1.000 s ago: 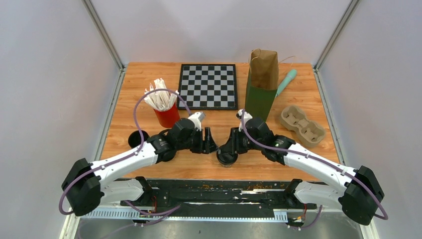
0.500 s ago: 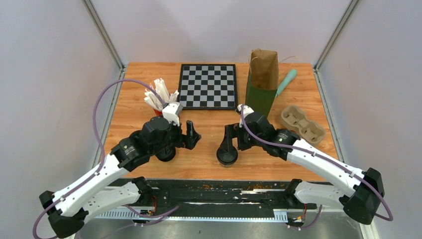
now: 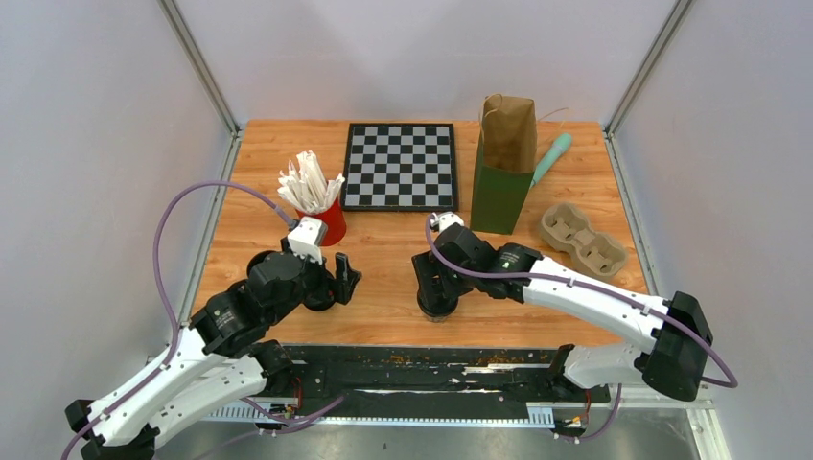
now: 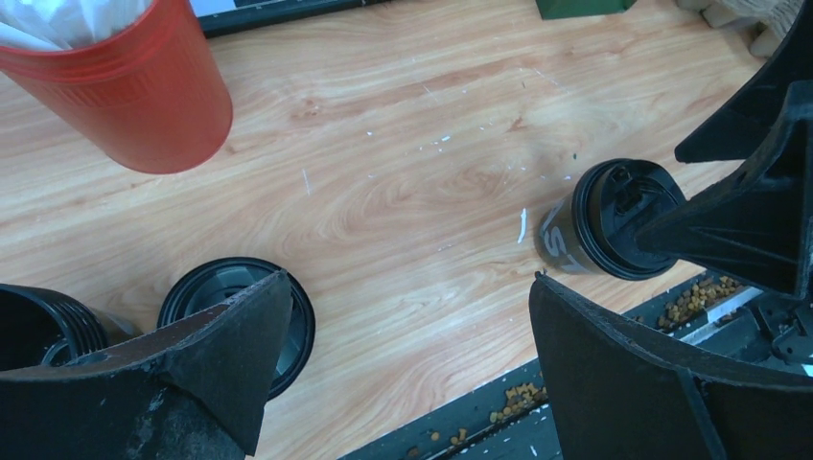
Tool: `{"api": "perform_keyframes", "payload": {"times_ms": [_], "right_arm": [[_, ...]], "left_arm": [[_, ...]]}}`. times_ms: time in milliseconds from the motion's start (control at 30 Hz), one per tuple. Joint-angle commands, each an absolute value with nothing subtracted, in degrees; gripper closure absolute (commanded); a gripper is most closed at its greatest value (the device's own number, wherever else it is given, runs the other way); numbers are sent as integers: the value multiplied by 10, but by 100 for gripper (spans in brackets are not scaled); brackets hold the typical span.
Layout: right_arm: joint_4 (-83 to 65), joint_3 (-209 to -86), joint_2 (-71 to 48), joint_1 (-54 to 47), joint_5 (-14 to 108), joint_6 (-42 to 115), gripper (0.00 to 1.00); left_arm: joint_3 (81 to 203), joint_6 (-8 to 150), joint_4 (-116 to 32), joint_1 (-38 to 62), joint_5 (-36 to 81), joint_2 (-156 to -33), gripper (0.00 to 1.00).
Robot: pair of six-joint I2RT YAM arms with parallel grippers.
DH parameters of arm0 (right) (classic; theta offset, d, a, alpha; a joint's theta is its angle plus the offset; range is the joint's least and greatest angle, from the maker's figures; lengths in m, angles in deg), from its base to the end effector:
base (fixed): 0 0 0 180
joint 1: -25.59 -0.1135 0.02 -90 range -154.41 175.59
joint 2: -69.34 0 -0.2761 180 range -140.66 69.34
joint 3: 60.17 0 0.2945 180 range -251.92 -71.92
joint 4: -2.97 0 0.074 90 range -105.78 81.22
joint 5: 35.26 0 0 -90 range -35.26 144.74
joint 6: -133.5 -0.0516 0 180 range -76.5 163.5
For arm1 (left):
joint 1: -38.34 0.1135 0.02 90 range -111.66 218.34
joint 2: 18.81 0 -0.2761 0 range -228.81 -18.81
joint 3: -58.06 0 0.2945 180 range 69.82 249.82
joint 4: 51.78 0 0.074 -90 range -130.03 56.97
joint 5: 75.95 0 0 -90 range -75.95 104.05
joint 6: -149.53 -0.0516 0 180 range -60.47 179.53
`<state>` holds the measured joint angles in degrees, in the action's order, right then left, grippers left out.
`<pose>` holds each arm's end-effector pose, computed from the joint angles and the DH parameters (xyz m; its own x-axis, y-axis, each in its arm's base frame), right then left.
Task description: Pack the takeout coffee
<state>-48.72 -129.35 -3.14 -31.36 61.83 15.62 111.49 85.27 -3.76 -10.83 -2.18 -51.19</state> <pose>0.1704 0.2503 0.2573 -0.7657 -0.3260 -0.5544 -0.4922 0.8519 0.1789 0.1232 -0.1206 0.3111 -0.5119 -0.0454 -0.8579 0.3789 0.8843 -0.2729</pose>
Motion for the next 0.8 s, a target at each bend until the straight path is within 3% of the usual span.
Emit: {"api": "perform_keyframes", "payload": {"times_ms": [0, 433, 767], "right_arm": [[-495, -1328, -45, -326, 648, 167, 6], [-512, -1341, -93, -353, 687, 167, 9], [-519, -1336, -121, -369, 704, 164, 22]], "left_arm": [[1120, 835, -48, -110, -42, -505, 0], [1118, 833, -50, -109, -33, -520, 0], [1118, 833, -51, -110, -38, -519, 0]]}}
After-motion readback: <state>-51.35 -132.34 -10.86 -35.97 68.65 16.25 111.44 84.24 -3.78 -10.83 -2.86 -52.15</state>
